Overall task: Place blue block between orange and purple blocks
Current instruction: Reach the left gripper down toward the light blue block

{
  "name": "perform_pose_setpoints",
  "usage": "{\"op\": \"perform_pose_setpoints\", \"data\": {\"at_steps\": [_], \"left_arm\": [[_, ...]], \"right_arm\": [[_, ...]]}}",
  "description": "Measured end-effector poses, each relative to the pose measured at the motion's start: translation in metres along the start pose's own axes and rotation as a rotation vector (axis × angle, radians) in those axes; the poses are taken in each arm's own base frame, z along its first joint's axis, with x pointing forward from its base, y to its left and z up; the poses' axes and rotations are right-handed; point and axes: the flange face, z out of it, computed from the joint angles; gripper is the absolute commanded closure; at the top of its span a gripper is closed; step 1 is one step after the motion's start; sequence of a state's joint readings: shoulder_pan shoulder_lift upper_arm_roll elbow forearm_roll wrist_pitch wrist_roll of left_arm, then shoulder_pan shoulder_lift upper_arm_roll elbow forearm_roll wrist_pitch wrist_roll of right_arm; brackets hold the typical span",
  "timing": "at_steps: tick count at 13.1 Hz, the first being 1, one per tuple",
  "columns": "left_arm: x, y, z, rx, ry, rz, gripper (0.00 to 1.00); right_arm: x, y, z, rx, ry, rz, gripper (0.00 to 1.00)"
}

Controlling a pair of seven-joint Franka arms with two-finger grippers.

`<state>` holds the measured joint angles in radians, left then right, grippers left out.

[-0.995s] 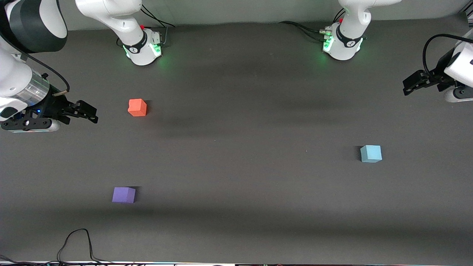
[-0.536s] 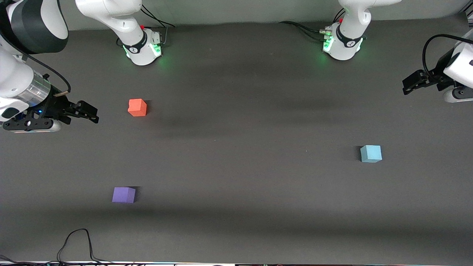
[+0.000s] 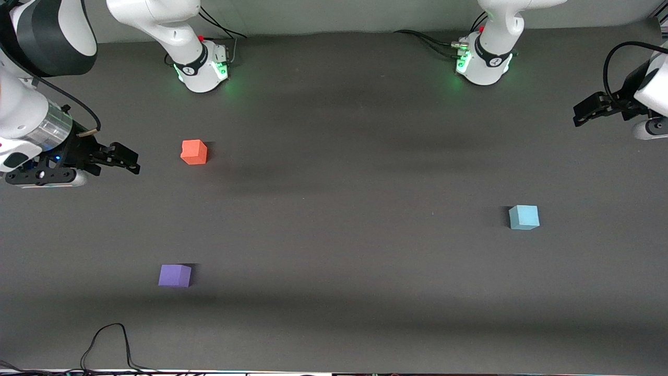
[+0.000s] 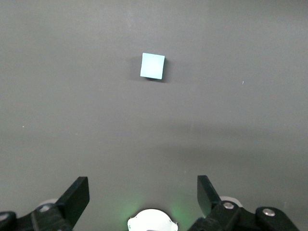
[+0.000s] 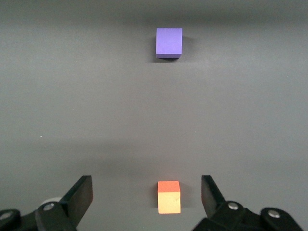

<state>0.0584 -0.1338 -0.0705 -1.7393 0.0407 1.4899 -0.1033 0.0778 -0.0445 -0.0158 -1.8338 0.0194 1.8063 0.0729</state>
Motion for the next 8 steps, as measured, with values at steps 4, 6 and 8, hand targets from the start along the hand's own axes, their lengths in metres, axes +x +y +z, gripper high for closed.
{"op": "perform_pose_setpoints", "data": {"at_steps": [4, 6, 8], "left_arm": [[0.002, -0.005, 0.001, 0.009, -0.002, -0.001, 0.00], [0.005, -0.031, 0.005, 0.015, -0.010, 0.014, 0.00], [0.009, -0.075, 0.018, -0.002, -0.038, 0.012, 0.00]], "right_arm": [[0.000, 0.000, 0.000, 0.000, 0.001, -0.007, 0.00], [0.000, 0.000, 0.000, 0.000, 0.002, -0.013, 0.00], [0.000, 0.001, -0.001, 0.000, 0.002, -0.014, 0.00]]}}
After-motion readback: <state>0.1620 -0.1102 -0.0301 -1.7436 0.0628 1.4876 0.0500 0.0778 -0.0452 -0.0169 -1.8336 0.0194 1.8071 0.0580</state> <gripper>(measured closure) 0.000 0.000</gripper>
